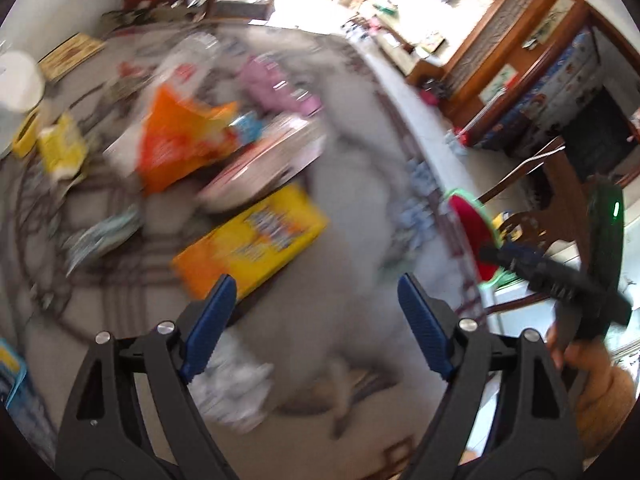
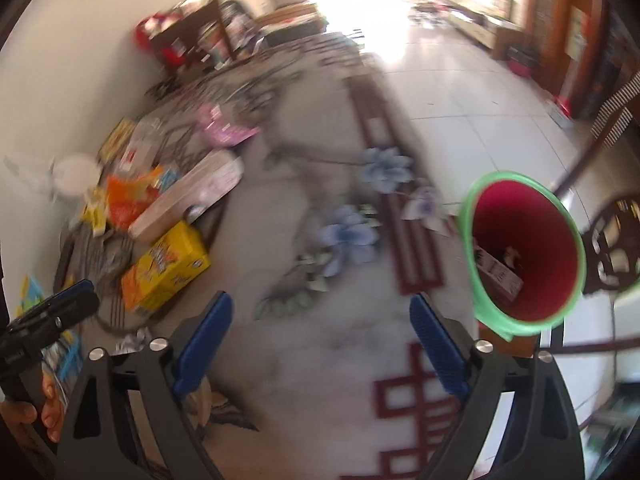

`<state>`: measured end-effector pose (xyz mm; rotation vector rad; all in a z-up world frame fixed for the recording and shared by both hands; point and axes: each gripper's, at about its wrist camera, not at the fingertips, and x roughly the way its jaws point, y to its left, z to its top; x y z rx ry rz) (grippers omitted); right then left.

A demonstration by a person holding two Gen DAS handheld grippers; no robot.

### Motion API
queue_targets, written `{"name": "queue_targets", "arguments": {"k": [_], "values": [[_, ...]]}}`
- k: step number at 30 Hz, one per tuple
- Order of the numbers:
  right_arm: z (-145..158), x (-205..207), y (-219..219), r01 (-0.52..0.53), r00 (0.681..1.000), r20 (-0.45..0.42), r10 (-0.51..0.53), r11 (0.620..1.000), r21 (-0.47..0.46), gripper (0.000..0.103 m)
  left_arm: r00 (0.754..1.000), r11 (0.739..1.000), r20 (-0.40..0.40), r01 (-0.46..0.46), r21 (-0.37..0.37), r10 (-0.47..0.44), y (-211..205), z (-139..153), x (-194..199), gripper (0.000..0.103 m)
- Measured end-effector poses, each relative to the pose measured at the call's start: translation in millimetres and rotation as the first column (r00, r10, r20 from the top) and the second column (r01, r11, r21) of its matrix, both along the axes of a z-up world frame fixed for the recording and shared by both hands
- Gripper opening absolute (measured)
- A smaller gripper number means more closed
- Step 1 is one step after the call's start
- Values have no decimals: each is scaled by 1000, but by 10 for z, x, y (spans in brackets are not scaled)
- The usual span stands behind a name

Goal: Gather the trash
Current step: 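Grasp the crumpled paper with the left gripper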

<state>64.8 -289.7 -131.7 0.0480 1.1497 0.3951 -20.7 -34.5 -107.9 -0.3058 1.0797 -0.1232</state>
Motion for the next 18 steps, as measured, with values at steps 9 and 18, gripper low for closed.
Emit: {"name": "queue_targets", "arguments": {"k": [9,18], "values": [[-27,265,1052,-462,883,-1,469,869,-179,89,987,999,-162,1,-33,-7,189,-478,-496,85],[-358,60,2040,-760,619,-116,777,555,-339,90,974,997,-220,-63,-49,51,220,-791,-426,52]]}}
